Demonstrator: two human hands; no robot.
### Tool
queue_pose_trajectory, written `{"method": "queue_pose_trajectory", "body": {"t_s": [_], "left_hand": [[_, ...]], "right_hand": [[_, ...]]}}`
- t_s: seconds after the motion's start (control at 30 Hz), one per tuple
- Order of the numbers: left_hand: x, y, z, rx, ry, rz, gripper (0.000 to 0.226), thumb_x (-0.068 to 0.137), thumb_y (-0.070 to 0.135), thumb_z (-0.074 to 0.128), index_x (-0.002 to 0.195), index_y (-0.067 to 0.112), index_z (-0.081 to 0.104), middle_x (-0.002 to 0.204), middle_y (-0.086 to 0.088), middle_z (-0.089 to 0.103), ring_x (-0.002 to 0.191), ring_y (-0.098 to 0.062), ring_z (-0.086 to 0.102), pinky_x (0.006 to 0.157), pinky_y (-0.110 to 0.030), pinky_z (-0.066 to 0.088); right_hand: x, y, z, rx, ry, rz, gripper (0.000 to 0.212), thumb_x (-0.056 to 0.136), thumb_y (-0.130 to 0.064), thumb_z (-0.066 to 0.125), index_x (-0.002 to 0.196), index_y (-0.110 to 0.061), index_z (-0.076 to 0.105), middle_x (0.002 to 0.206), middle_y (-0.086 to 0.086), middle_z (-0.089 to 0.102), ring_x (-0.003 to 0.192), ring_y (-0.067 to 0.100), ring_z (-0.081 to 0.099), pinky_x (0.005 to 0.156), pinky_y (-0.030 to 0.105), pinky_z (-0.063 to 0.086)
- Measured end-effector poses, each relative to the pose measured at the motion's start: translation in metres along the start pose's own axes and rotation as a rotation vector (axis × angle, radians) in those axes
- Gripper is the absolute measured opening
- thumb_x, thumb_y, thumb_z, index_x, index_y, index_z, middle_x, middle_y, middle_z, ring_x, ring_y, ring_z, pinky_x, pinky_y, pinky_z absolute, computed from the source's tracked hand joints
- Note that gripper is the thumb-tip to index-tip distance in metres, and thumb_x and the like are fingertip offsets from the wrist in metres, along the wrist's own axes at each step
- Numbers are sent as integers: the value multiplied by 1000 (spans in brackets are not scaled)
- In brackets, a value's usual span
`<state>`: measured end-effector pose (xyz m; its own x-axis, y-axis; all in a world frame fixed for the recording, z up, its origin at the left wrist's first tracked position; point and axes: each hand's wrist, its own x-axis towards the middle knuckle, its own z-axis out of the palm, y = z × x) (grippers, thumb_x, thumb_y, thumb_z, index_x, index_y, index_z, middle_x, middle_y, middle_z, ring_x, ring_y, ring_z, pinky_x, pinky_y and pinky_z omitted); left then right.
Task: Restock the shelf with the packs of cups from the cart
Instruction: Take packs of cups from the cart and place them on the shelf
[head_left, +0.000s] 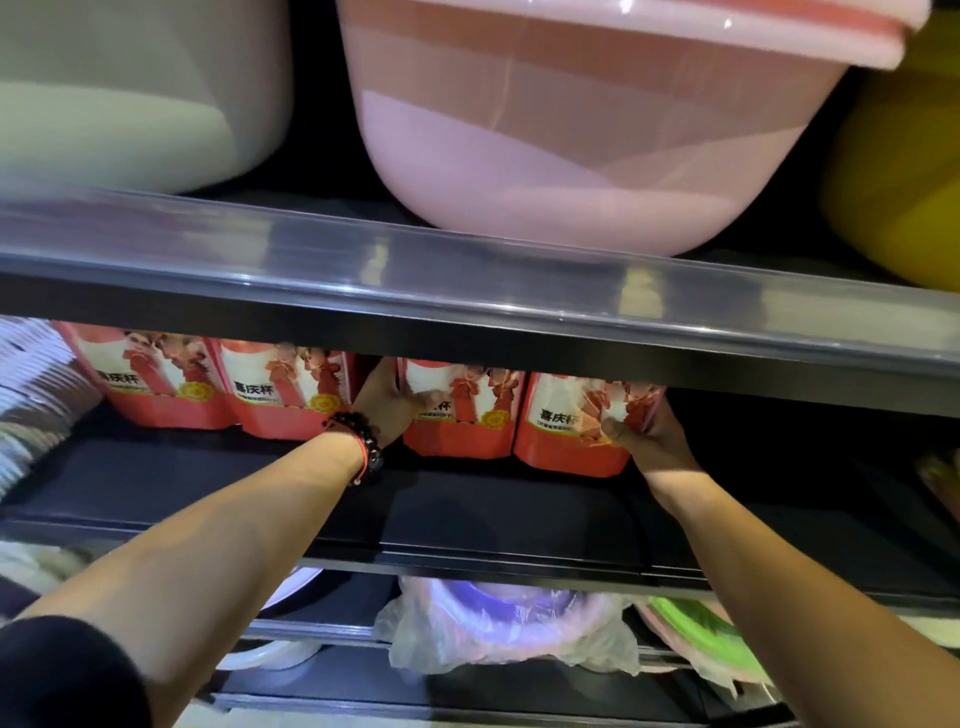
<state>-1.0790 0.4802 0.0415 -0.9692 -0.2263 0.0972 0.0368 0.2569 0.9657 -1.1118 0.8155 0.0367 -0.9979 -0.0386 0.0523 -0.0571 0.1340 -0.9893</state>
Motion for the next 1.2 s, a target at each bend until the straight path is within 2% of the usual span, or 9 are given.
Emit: {"method": "queue_pose_trajectory", "body": {"t_s": [0.1, 0.27, 0.33, 0.43, 0.53, 0.7, 0.87, 0.97, 1.2], "left_hand": [[-3, 2, -1, 24, -25, 36, 64, 85, 10, 75, 140, 17, 43, 121, 7, 61, 110, -9, 58, 95, -25, 43], [-9, -5, 3, 2, -65, -1, 74, 83, 3, 76, 144, 13, 36, 114, 17, 60, 97, 16, 59, 84, -6, 48], [-10, -9, 5, 4, -90, -9, 77, 79, -5, 76, 144, 7, 35, 115, 11, 60, 99, 11, 59, 80, -3, 48], [-10, -12, 6, 0, -95, -8, 77, 77, -10, 76, 142, 4, 37, 120, -2, 60, 102, -1, 58, 77, -2, 47], [-6, -15, 5, -8, -90, -33, 71, 76, -10, 77, 137, 5, 43, 113, 4, 63, 97, 3, 58, 74, -1, 47], [-2, -19, 5, -29, -71, -67, 66, 75, -12, 76, 132, 8, 48, 106, 11, 64, 88, 14, 63, 74, -4, 49], [-1, -22, 11, -67, -33, -47, 67, 75, -14, 74, 134, 2, 47, 115, -2, 65, 104, -10, 62, 79, -12, 53], [-2, -26, 13, -62, -7, -53, 68, 75, -11, 76, 135, 6, 49, 112, 7, 66, 102, -2, 62, 77, -10, 52], [-6, -29, 11, -46, 43, -180, 78, 74, 6, 84, 141, 5, 44, 127, -13, 65, 119, -27, 61, 103, -45, 49]], "right_hand": [[4, -5, 4, -54, -32, 1, 38, 84, -5, 76, 108, -29, 60, 105, -9, 74, 96, 3, 72, 81, 22, 55], [6, -2, 2, -115, -72, 41, 47, 81, 5, 76, 110, -27, 59, 98, -13, 75, 99, 4, 69, 77, 14, 53], [7, -1, 1, -131, -106, 101, 56, 79, 9, 77, 119, -24, 54, 107, -9, 70, 101, 7, 64, 83, 19, 51], [12, 2, 1, -119, -129, 141, 56, 78, 14, 74, 110, -28, 57, 109, -3, 68, 100, 10, 64, 86, 25, 51], [17, 3, 0, -117, -136, 155, 55, 77, 15, 74, 108, -27, 59, 108, -1, 70, 104, 16, 66, 95, 35, 51], [19, 7, -3, -131, -144, 175, 65, 77, 12, 76, 134, -8, 52, 124, 10, 68, 117, 24, 63, 104, 42, 49], [19, 9, -3, -105, -137, 187, 66, 79, 14, 74, 137, -5, 50, 128, 15, 66, 122, 30, 61, 107, 47, 48], [18, 10, -2, -92, -134, 198, 64, 79, 12, 74, 136, -9, 51, 127, 13, 66, 121, 28, 61, 107, 46, 48], [11, 10, -5, -109, -103, 219, 61, 82, 2, 77, 136, -12, 53, 128, 9, 66, 119, 26, 61, 108, 44, 47]]}}
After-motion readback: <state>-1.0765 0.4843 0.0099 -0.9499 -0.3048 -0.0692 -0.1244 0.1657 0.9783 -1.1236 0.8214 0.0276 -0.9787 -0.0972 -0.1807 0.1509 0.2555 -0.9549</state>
